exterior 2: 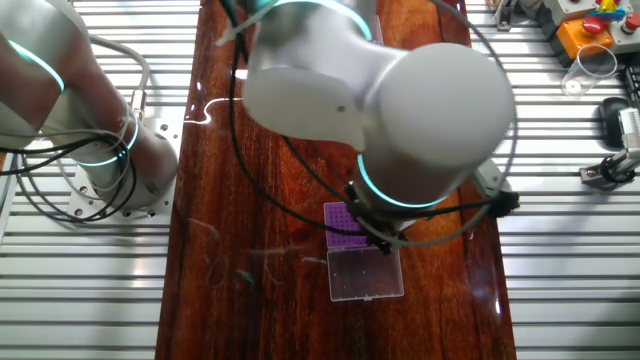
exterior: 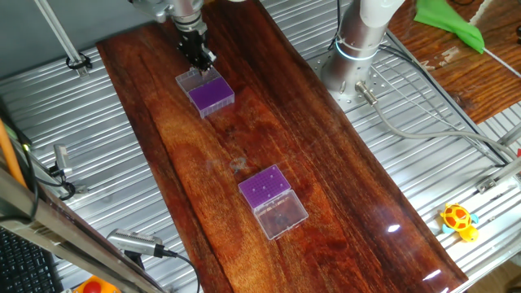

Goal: Transfer all small pipette tips from one holder to another

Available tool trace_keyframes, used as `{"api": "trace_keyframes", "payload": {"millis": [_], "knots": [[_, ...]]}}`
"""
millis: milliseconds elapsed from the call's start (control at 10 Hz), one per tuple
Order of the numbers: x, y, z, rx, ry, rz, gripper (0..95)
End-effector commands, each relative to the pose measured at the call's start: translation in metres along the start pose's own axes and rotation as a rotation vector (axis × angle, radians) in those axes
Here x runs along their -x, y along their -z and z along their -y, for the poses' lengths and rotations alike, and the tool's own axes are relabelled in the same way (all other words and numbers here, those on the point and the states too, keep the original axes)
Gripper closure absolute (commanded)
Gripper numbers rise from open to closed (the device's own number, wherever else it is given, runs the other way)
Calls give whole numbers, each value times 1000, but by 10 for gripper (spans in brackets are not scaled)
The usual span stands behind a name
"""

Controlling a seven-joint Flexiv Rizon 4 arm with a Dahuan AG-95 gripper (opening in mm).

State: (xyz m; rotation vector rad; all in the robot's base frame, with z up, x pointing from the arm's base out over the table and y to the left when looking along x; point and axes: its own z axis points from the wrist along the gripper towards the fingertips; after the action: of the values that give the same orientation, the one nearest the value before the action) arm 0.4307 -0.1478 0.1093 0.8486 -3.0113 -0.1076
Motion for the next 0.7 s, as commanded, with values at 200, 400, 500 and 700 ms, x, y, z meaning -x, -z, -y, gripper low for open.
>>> {"api": "trace_keyframes", "payload": {"millis": [200, 400, 500, 700], "knots": [[-3, -10, -3, 6, 2, 18, 950], [-4, -13, -4, 6, 2, 21, 950], [-5, -15, -6, 9, 1, 25, 950], [-7, -18, -7, 12, -2, 30, 950]]}}
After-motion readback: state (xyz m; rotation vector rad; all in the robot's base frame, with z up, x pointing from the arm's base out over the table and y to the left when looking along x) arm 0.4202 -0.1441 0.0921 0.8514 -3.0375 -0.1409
